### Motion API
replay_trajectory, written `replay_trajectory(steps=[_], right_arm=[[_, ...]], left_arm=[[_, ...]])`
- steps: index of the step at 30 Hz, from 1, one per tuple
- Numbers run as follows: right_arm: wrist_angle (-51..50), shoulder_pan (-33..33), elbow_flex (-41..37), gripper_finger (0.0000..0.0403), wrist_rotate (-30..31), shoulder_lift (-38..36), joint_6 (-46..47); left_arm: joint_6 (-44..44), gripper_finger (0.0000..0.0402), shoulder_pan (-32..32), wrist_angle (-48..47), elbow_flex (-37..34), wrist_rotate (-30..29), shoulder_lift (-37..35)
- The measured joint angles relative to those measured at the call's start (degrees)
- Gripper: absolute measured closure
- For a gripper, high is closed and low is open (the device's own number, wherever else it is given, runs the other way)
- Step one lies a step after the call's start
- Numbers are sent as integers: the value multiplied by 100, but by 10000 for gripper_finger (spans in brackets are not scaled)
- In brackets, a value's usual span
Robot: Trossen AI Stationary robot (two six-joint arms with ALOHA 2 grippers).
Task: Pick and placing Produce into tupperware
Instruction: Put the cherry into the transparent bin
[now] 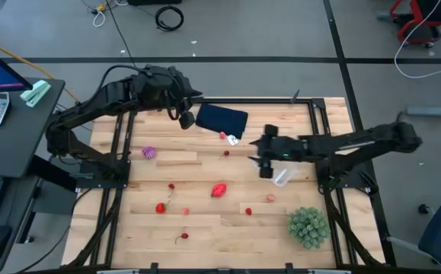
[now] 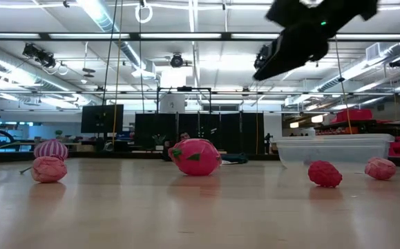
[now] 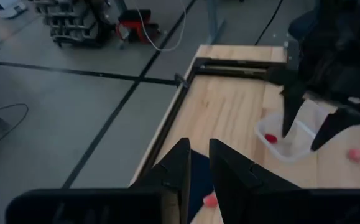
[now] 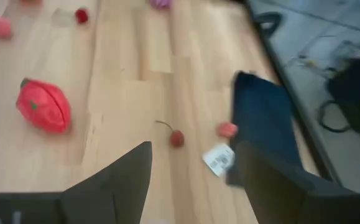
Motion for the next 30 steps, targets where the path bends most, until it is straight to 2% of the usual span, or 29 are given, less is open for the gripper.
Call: replay_trajectory(steps=[7,13,21,30], right_arm=[[3,-358,876,161,-1209,1880,-639],[120,-574,1467,161,-1494,3009,-892],[204,-874,2169,161,-1644,3943,-972],[217,-1149,2238,161,-1793,4377,-904]], left_arm=[[-4,350,-103,-22,0,2,0],[-2,348,-217,-131,0,2,0],[1,356,-250,-155,0,4,0],[3,362,-246,-155,0,2,2]])
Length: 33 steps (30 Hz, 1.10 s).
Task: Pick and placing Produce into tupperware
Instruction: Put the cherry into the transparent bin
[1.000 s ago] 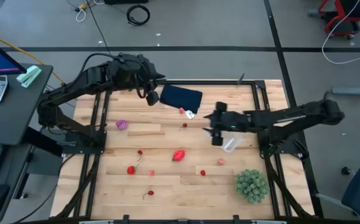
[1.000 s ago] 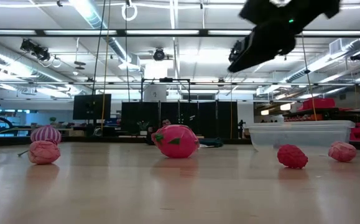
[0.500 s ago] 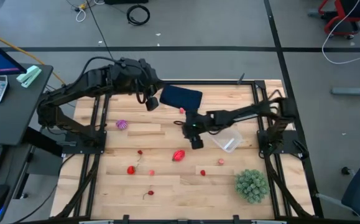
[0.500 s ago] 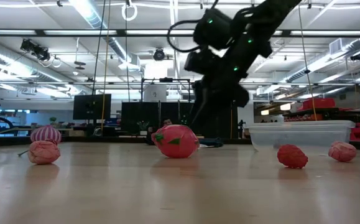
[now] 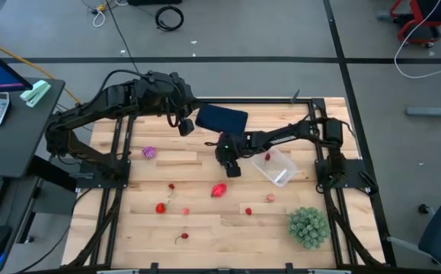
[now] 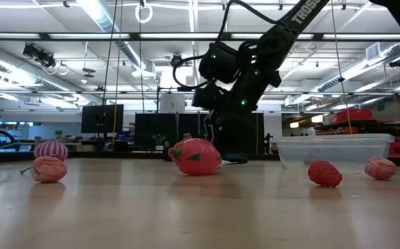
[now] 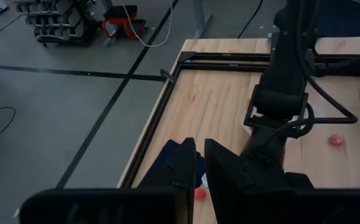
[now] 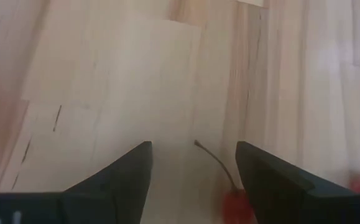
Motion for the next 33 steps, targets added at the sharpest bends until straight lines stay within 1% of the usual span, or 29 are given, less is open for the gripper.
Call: replay_trajectory(steps=[5,9,12,15,19,21,22,25,27,30,33], right_arm=[[-12,-108,-4,163,-70,-13,9],[-25,-184,-7,186,-249,-11,36],[-35,-229,-7,222,-452,36,138],[-35,-253,-4,267,-694,97,164],[5,-214,-5,341,-610,86,196],[-40,-162,-21,380,-384,-35,309],[-103,-140,-31,390,-212,-133,343],[-133,-91,-41,390,502,-598,434],[-377,-15,-28,392,1007,-1053,527],[-1160,134,-28,398,1452,-1823,807],[-1954,260,-21,396,1607,-2760,1382]], left_arm=[[0,359,0,-2,0,2,0],[-2,364,0,-2,0,0,0],[-4,367,0,-2,0,1,0],[-6,369,0,-2,0,1,0],[-8,366,0,-2,0,2,0],[-16,365,0,-3,0,2,0],[-41,365,0,-4,0,1,0],[-201,370,0,-2,0,2,0],[-283,373,0,-6,0,2,0],[-308,378,0,-67,0,1,0],[-308,378,0,-160,0,2,0]])
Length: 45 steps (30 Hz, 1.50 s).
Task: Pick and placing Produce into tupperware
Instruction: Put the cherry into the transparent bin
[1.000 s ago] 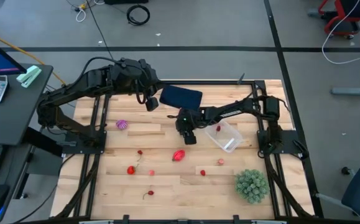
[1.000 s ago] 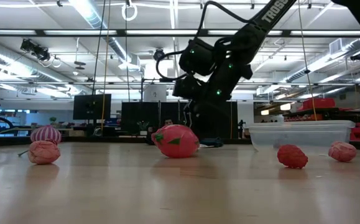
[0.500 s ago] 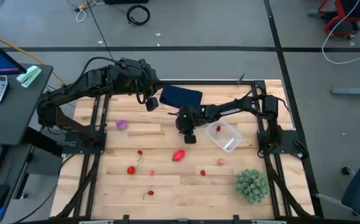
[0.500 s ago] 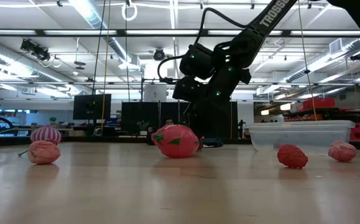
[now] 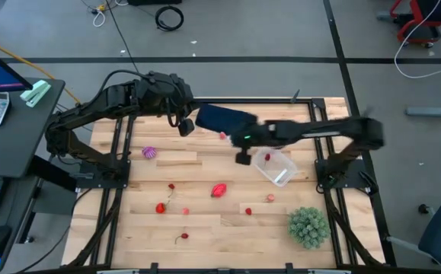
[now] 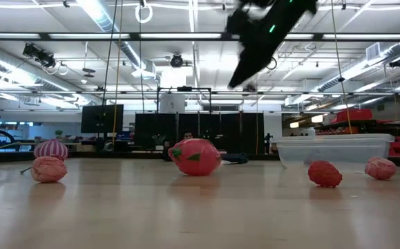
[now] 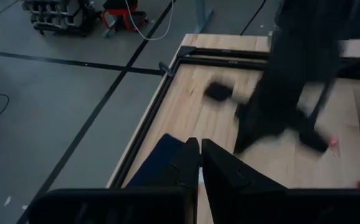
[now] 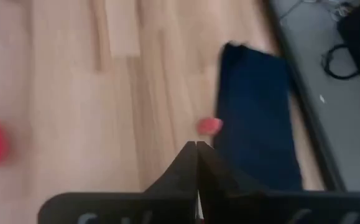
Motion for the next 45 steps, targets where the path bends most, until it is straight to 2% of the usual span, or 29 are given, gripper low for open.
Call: replay_trajectory(steps=[5,9,12,16,21,30,39,42,45], right_arm=[[-1262,164,-74,399,139,-1054,1181],[-1544,292,-658,400,343,-1580,1883],[-1235,412,-1544,400,366,-1801,2375],[-313,540,-2709,400,356,-1910,2781],[241,523,-3479,399,327,-1775,3062],[364,542,-3501,397,432,-1760,2472],[441,540,-3502,397,726,-1740,2364],[565,540,-3502,395,506,-1740,2459],[664,536,-3501,381,28,-1740,2596]], left_arm=[[2,372,0,-16,0,-2,0],[0,377,0,-17,0,-2,2],[0,384,-2,-36,0,-2,2],[0,388,0,-58,0,-2,2],[-2,381,0,-56,0,-1,2],[4,384,0,-50,0,-2,2],[7,381,-2,-54,0,-2,2],[7,377,0,-56,0,-2,2],[7,379,0,-56,0,-2,2]])
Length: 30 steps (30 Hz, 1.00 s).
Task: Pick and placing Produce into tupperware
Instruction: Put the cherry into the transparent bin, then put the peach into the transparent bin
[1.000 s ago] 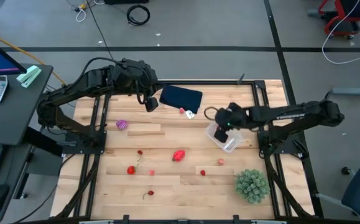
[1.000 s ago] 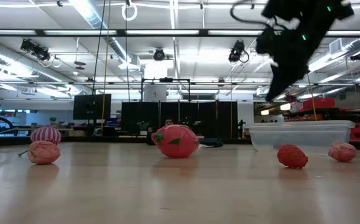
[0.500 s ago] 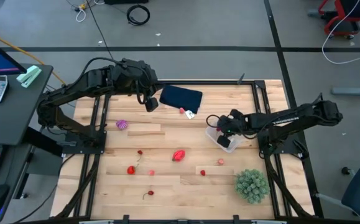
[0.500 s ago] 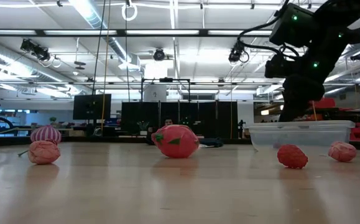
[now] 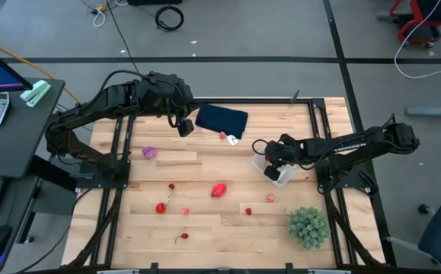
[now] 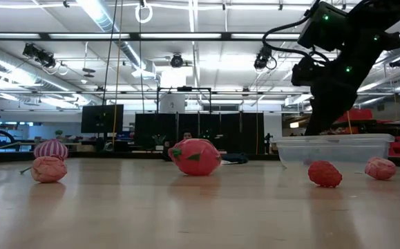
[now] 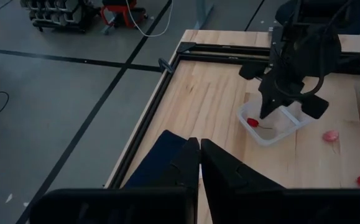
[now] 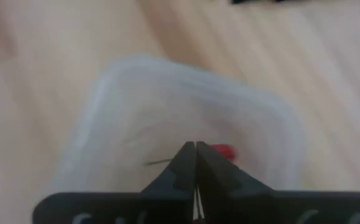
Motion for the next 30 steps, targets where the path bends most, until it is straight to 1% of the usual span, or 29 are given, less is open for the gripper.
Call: replay_trajectory(steps=[3,9,13,18,22,25,27,30], right_arm=[[14,2,0,357,-274,0,10],[27,-11,-1,301,-192,0,12],[281,-13,1,273,-118,-10,-108],[1142,-13,91,260,-118,-175,-881],[1360,-50,604,256,-133,-208,-1566],[1373,-219,1016,254,-457,-5,-1996],[1378,-375,1256,250,-737,233,-2076],[1546,-624,1489,240,-820,751,-2117]], left_arm=[[0,384,0,0,0,0,0],[-2,385,0,0,0,0,0],[-2,378,0,0,0,0,0],[-4,375,-1,1,0,1,0],[-4,379,0,4,0,0,0],[-4,383,0,51,0,2,0],[-4,382,-1,136,0,2,0],[-3,378,-1,308,0,2,0]])
